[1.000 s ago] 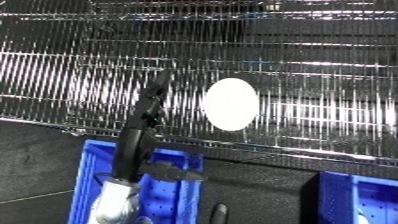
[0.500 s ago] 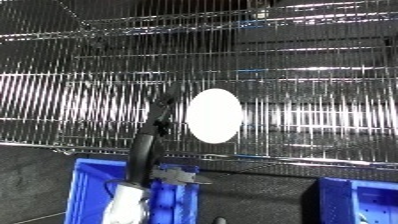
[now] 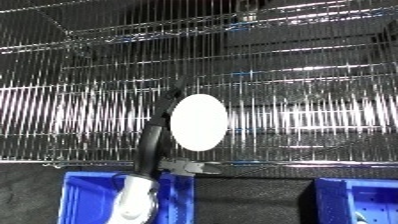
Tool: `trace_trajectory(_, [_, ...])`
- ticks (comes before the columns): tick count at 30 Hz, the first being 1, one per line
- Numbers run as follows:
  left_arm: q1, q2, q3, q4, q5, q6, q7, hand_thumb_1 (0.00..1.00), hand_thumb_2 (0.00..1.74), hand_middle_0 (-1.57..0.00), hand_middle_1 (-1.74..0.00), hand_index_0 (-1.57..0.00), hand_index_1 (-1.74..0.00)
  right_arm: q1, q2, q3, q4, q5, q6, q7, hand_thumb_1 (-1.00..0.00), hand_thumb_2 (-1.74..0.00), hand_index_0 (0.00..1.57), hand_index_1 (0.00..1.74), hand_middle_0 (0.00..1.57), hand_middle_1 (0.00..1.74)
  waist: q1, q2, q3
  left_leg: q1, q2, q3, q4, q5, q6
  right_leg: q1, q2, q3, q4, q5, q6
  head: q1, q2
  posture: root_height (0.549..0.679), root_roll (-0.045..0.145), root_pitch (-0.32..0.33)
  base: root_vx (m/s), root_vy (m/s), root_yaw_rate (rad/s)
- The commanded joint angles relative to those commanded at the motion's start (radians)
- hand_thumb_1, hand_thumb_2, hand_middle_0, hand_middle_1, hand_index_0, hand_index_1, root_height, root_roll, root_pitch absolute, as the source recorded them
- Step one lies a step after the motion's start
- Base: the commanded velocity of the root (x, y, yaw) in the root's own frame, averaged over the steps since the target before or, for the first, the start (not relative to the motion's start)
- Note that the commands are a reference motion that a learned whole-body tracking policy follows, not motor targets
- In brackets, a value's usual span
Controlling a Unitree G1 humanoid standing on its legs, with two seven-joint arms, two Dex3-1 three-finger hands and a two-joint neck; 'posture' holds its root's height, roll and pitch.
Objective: Pick up the object and place it into the box
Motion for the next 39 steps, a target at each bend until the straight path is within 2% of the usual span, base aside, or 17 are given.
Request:
trace_trajectory(7, [-0.040,-0.008,0.004,0.035,-0.027,0.006,0.000,0.45,0.78,-0.71,-0.78,-0.71,-0.78,0.003,0.009,0.006,-0.008,-0.005,-0.004,-0.004,0.00,0.00,0.00,0.00,0.00,0.00,-0.013,-0.002,0.000,0.004,0.001,0.006,0.000,-0.004,-0.0019,0.002,-0.0013,0.005,-0.007,0.001,0.0009,-0.016,0.002,0.636,0.002,0.136,-0.001,0.008,-0.012])
trace_trajectory(13, [-0.054,-0.007,0.012,0.056,-0.015,0.007,0.015,0.75,1.30,-1.18,-1.30,-1.18,-1.30,0.006,0.018,0.013,-0.015,-0.006,-0.010,-0.015,0.00,0.00,0.00,0.00,0.00,0.00,-0.014,0.000,0.000,0.011,0.000,0.007,-0.004,-0.005,-0.0036,0.007,-0.0043,0.004,-0.010,-0.003,-0.0003,-0.014,-0.007,0.636,0.005,0.134,-0.005,0.002,0.011])
trace_trajectory(18, [-0.040,-0.009,0.022,0.076,-0.037,0.010,0.020,0.75,1.30,-1.18,-1.30,-1.18,-1.30,0.004,0.023,0.015,-0.008,-0.023,0.003,-0.021,0.00,0.00,0.00,0.00,0.00,0.00,-0.009,0.002,0.000,0.037,-0.001,0.005,-0.026,0.000,-0.0074,0.029,-0.0062,-0.001,-0.026,-0.005,-0.0023,-0.021,-0.019,0.638,0.007,0.126,0.001,0.021,0.020])
trace_trajectory(24, [-0.006,-0.013,0.030,0.094,-0.045,-0.016,-0.012,0.75,1.30,-1.18,-1.30,-1.18,-1.30,0.013,0.033,0.016,0.016,-0.027,-0.013,0.001,0.00,0.00,0.00,0.00,0.00,0.00,0.006,-0.003,0.000,0.083,0.003,0.002,-0.071,0.015,-0.0143,0.076,-0.0120,-0.010,-0.067,0.003,0.0022,-0.034,-0.034,0.643,0.008,0.111,0.012,-0.009,0.049])
trace_trajectory(28, [0.030,-0.015,0.047,0.073,-0.144,-0.010,-0.047,0.75,1.30,-1.18,-1.30,-1.18,-1.30,0.024,0.041,0.009,0.018,-0.019,-0.021,0.002,0.00,0.00,0.00,0.00,0.00,0.00,0.021,0.000,0.000,0.102,-0.002,-0.005,-0.083,0.015,-0.0143,0.098,-0.0199,-0.018,-0.078,0.002,0.0023,-0.005,-0.030,0.645,0.010,0.103,0.011,-0.041,0.108])
trace_trajectory(30, [0.064,-0.022,0.065,0.044,-0.222,-0.011,-0.082,0.75,1.30,-1.18,-1.30,-1.18,-1.30,0.033,0.047,0.004,0.016,-0.014,-0.026,-0.006,0.00,0.00,0.00,0.00,0.00,0.00,0.030,0.004,0.000,0.105,-0.007,-0.010,-0.080,0.011,-0.0125,0.103,-0.0247,-0.023,-0.078,0.000,0.0010,0.024,-0.029,0.646,0.012,0.100,0.000,-0.044,0.130])
trace_trajectory(33, [0.140,-0.046,0.081,-0.034,-0.277,-0.036,-0.130,0.75,1.30,-1.18,-1.30,-1.18,-1.30,0.049,0.052,-0.010,0.006,-0.003,-0.028,-0.031,0.00,0.00,0.00,0.00,0.00,0.00,0.048,0.021,0.000,0.102,-0.020,-0.018,-0.072,0.006,-0.0087,0.103,-0.0333,-0.032,-0.067,-0.007,-0.0045,0.074,-0.037,0.646,0.018,0.099,-0.014,-0.024,0.157])
trace_trajectory(36, [0.223,-0.066,0.085,-0.150,-0.274,-0.051,-0.119,0.75,1.30,-1.18,-1.30,-1.18,-1.30,0.067,0.047,-0.031,-0.001,0.006,-0.027,-0.055,0.00,0.00,0.00,0.00,0.00,0.00,0.071,0.043,0.000,0.099,-0.040,-0.028,-0.070,0.007,-0.0050,0.102,-0.0431,-0.040,-0.056,-0.014,-0.0110,0.128,-0.038,0.645,0.024,0.099,-0.014,-0.012,0.197])
trace_trajectory(39, [0.296,-0.065,0.098,-0.281,-0.251,-0.047,-0.083,0.75,1.30,-1.18,-1.30,-1.18,-1.30,0.088,0.042,-0.049,0.003,0.016,-0.031,-0.067,0.00,0.00,0.00,0.00,0.00,0.00,0.093,0.062,0.000,0.097,-0.057,-0.040,-0.073,0.009,-0.0031,0.103,-0.0517,-0.051,-0.053,-0.018,-0.0147,0.181,-0.042,0.646,0.030,0.100,-0.016,-0.024,0.199])
